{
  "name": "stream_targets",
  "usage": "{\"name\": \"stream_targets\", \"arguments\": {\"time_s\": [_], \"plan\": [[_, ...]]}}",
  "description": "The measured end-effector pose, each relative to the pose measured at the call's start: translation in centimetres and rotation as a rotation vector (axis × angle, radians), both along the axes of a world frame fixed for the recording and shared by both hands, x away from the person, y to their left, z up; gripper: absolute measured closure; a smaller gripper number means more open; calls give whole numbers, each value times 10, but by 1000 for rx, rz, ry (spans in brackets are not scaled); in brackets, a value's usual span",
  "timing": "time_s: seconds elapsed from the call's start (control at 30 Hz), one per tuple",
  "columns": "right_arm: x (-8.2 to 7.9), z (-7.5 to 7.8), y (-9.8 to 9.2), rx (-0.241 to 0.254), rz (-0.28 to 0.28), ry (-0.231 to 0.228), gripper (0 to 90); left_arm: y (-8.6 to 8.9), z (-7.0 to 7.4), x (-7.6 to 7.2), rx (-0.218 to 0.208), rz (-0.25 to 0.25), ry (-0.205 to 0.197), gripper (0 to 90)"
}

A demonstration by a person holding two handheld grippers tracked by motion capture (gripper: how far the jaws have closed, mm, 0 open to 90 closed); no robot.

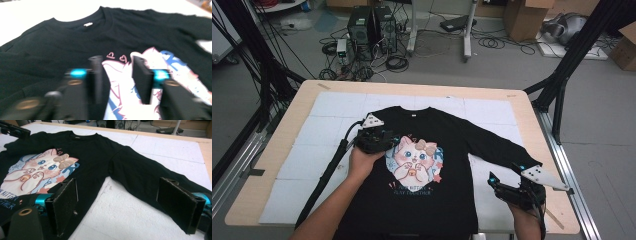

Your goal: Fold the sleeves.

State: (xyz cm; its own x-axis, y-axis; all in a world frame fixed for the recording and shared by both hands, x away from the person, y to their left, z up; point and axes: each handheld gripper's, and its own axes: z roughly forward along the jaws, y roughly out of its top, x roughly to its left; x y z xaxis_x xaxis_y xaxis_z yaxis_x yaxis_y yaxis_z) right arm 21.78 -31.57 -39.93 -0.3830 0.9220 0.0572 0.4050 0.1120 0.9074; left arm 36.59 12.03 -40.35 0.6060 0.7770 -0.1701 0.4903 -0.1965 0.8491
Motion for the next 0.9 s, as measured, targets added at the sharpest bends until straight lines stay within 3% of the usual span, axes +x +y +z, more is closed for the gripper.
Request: {"name": "stream_targets", "arguments": {"time_s": [0.07, 0.13, 0.2, 0.3, 0.47, 0.67, 0.73, 0.8, 0.9], "plan": [[0, 0, 0, 3, 0, 0, 159, 8, 5, -3, -39, 13, -26, 462], [0, -1, -1, 2, -2, -1, 159, 23, 14, -6, -32, 32, -53, 372], [0, 0, -1, 6, -3, 3, 159, 30, 17, -8, -43, 40, -68, 372], [-1, 0, 0, 4, -1, 2, 159, 58, 21, -13, -113, 97, -86, 358], [-2, 0, 1, 2, 1, 4, 159, 81, 18, -17, -128, 132, -62, 306], [-2, 0, 1, 2, -1, 3, 159, 107, -1, -21, -97, 207, 0, 288], [-2, 0, 1, 0, 0, 3, 159, 111, -8, -20, -57, 226, 32, 288], [-1, 0, 1, -1, 1, 4, 159, 111, -12, -19, 15, 234, 47, 283], [-1, 0, 2, 0, 4, 8, 159, 110, -18, -16, 44, 226, 63, 284]]}}
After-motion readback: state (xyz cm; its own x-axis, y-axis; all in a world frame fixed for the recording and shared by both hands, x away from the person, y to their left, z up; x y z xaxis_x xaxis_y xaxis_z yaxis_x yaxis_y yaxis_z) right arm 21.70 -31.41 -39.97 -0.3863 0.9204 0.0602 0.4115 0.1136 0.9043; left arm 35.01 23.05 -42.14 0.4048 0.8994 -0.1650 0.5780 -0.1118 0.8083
